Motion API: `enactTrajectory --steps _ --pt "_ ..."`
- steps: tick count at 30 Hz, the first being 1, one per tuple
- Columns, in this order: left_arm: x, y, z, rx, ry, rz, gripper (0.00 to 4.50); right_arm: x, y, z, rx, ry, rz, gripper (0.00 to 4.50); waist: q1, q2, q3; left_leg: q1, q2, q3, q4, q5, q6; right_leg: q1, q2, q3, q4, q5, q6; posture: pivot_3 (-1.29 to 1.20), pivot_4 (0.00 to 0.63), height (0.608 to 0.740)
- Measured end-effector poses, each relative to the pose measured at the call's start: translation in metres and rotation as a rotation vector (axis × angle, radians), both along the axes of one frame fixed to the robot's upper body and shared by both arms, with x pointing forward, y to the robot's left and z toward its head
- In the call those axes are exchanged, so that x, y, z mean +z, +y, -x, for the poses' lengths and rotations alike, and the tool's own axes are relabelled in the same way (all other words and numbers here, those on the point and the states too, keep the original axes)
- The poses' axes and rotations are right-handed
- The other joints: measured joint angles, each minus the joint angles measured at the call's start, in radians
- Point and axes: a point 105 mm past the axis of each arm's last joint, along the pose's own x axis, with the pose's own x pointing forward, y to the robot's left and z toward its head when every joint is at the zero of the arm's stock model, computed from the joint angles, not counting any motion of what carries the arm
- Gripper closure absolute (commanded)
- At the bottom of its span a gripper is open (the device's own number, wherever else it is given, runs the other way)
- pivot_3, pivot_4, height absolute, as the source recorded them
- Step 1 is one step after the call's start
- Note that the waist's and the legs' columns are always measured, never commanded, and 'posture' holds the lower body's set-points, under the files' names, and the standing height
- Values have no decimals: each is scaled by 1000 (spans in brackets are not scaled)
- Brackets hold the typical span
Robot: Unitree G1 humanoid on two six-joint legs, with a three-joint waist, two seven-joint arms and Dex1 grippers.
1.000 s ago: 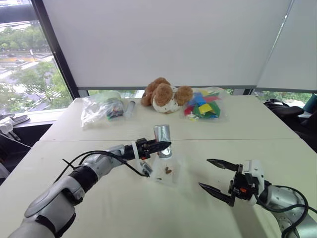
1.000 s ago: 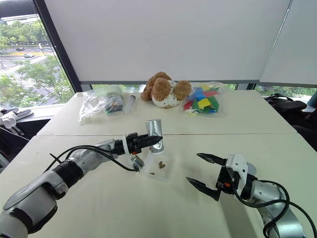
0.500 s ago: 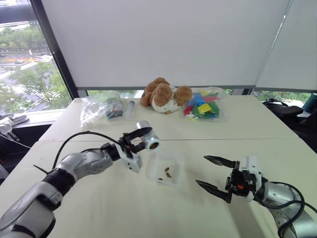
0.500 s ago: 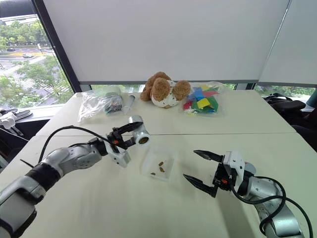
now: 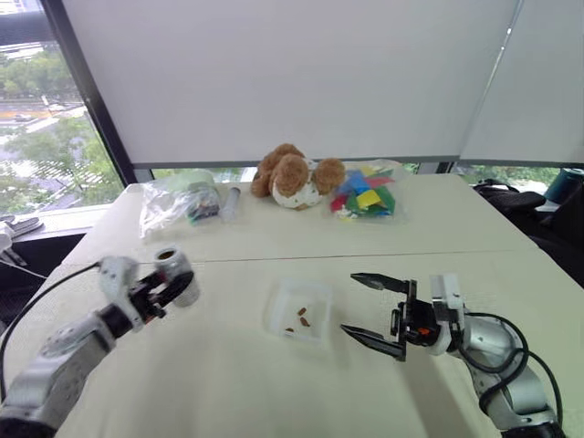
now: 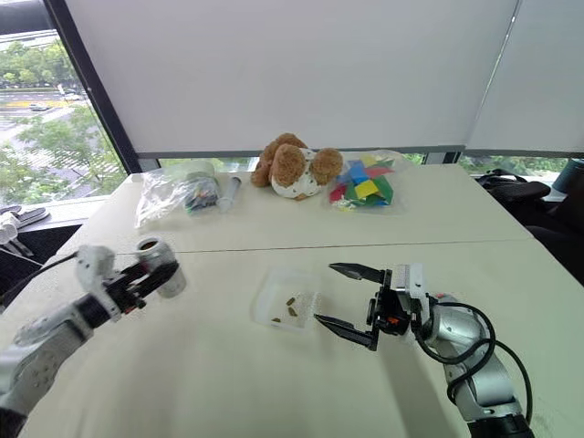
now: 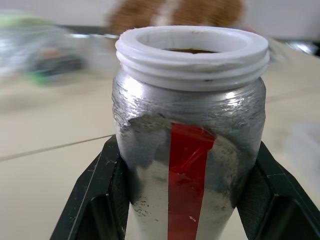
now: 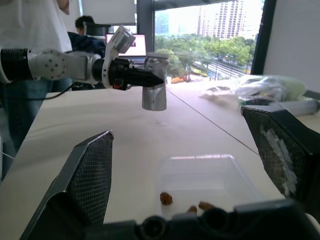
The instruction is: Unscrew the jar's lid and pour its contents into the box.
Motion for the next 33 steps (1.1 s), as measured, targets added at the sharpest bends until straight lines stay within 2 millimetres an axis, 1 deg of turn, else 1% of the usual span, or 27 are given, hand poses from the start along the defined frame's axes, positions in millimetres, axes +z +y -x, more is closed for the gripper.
enactTrajectory --steps 1,3,4,9,13,19,20,21,22,23,27,31,33 --pt "0 17 3 82 -22 10 2403 1 1 0 7 -5 0 44 2 -1 0 0 0 0 0 0 0 0 0 0 0 0 0 0 150 740" --pt "-4 44 12 206 -39 -5 2403 1 1 1 18 -7 5 44 6 -2 -1 0 -1 0 0 0 0 1 -1 0 -1 0 0 0 150 740" --pt "-8 54 17 248 -42 -27 2403 1 1 0 22 -6 8 44 7 -2 -1 0 -1 0 0 0 0 1 -1 0 -1 0 0 0 150 740" --pt "-38 80 28 380 15 -74 2403 1 2 -1 26 -6 10 44 20 -3 -2 0 -1 1 0 0 0 0 -1 0 -1 0 -1 0 150 740" --pt "-50 83 28 423 25 -90 2403 1 3 -1 30 -9 12 44 23 -4 -2 0 -1 1 1 0 0 1 -1 0 -1 0 0 0 150 740" --pt "-52 78 24 422 0 -101 2403 -1 1 -2 12 0 13 44 20 -4 -3 0 -1 1 0 0 0 0 -1 0 -1 0 -1 0 150 740" --pt "-53 77 24 420 0 -103 1356 -2 1 -2 7 5 13 0 20 -4 -3 0 -1 1 0 0 0 0 -1 0 -1 0 -1 0 150 740" --pt "-53 77 24 415 2 -104 1037 -3 0 -2 5 8 13 0 20 -4 -3 0 -1 1 0 0 0 0 -1 0 -1 0 -1 0 150 740" --pt "-54 76 24 412 7 -102 625 -3 0 -2 3 10 14 0 20 -4 -3 0 -1 1 0 0 0 0 -1 0 -1 0 -1 0 150 740" --pt "-56 76 24 410 13 -98 58 -3 -1 -2 1 10 16 0 20 -4 -3 0 -1 1 0 0 0 0 -1 0 -1 0 -1 0 150 740" --pt "-64 75 29 396 51 -104 58 -7 -9 0 -24 22 33 0 20 -4 -3 0 0 1 0 0 0 0 -1 0 -1 0 -1 0 150 740" --pt "-72 78 37 388 93 -120 58 -14 -25 5 -81 53 59 0 22 -4 -3 0 0 1 0 0 0 0 -1 0 -2 0 -1 0 150 740" --pt "-73 84 46 385 115 -156 58 -20 -39 10 -126 84 89 0 21 -4 -3 -1 0 1 0 0 0 0 -1 0 -2 0 -1 0 150 740"
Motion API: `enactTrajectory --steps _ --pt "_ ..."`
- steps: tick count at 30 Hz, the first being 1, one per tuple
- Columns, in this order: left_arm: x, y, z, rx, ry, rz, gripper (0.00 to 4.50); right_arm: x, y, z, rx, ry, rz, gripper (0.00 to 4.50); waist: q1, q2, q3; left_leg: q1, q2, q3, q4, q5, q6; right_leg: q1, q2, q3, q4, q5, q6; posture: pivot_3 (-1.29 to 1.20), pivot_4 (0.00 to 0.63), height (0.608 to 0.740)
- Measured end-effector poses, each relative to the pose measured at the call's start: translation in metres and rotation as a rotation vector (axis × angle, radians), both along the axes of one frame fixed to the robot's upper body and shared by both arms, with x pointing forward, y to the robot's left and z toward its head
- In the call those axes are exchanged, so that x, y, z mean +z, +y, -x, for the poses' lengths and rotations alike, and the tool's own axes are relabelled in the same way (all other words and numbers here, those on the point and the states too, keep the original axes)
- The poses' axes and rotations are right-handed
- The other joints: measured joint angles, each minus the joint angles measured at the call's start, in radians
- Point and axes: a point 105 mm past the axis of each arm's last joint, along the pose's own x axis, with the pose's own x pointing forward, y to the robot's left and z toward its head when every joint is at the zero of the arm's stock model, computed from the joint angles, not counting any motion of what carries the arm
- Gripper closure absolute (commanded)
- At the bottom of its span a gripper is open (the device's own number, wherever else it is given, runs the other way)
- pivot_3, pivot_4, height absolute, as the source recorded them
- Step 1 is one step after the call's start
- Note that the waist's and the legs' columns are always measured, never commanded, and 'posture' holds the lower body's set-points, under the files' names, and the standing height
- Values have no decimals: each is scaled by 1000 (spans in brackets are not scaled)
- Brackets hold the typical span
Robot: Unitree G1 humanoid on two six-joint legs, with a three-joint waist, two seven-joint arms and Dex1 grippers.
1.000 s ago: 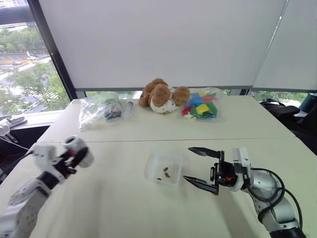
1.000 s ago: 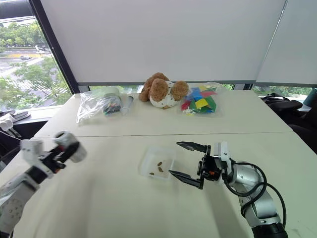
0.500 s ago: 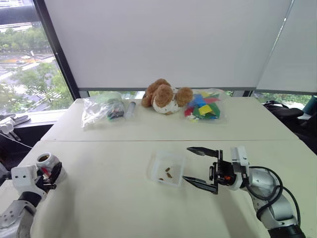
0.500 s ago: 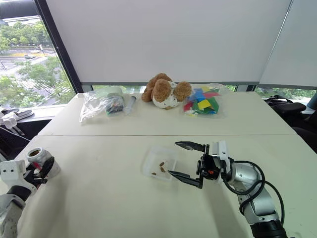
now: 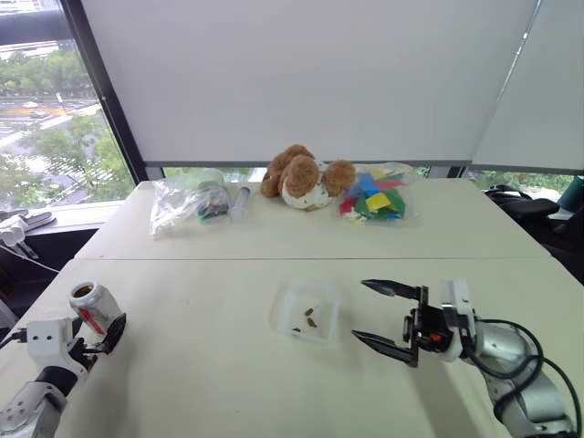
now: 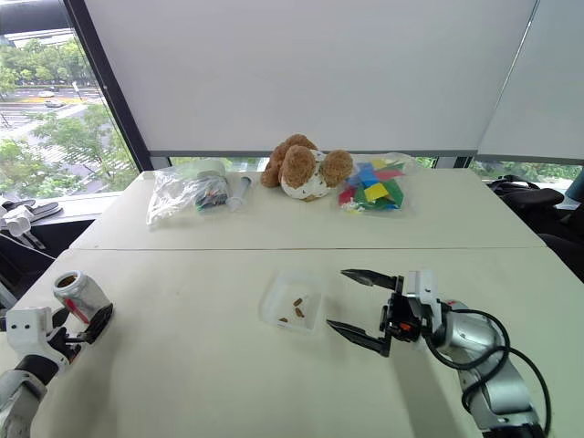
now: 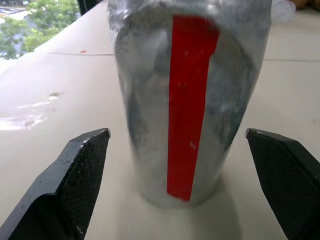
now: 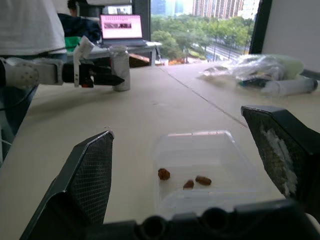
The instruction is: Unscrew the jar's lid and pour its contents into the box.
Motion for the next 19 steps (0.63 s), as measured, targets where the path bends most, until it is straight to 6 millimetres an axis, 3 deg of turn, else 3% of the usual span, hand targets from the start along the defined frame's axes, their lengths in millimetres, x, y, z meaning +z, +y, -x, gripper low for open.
enactTrajectory --steps 4,6,10,15,19 --pt "-4 11 25 -60 90 -81 58 -7 -31 9 -101 45 50 0 -1 0 0 0 1 1 -1 0 0 0 0 0 -1 -2 -3 0 150 740" --pt "-3 10 45 -174 177 -234 58 -7 -46 18 -128 61 82 0 -3 -2 -1 0 2 2 -2 0 0 0 0 0 -3 -3 -6 0 150 740" --pt "17 -1 75 -385 244 -434 58 -3 -70 34 -138 76 168 0 0 0 -2 -1 4 5 -2 -2 -1 2 -2 2 -9 -4 -9 0 150 740" --pt "39 -16 94 -542 276 -539 58 -1 -93 47 -86 115 315 0 0 -1 -2 -1 7 9 -2 -4 0 3 -3 4 -12 -4 -9 0 150 740" --pt "39 -24 100 -633 321 -537 58 4 -111 40 -95 97 377 0 -4 0 -2 -1 9 12 -3 -5 2 2 -1 4 -13 -4 -9 0 150 740"
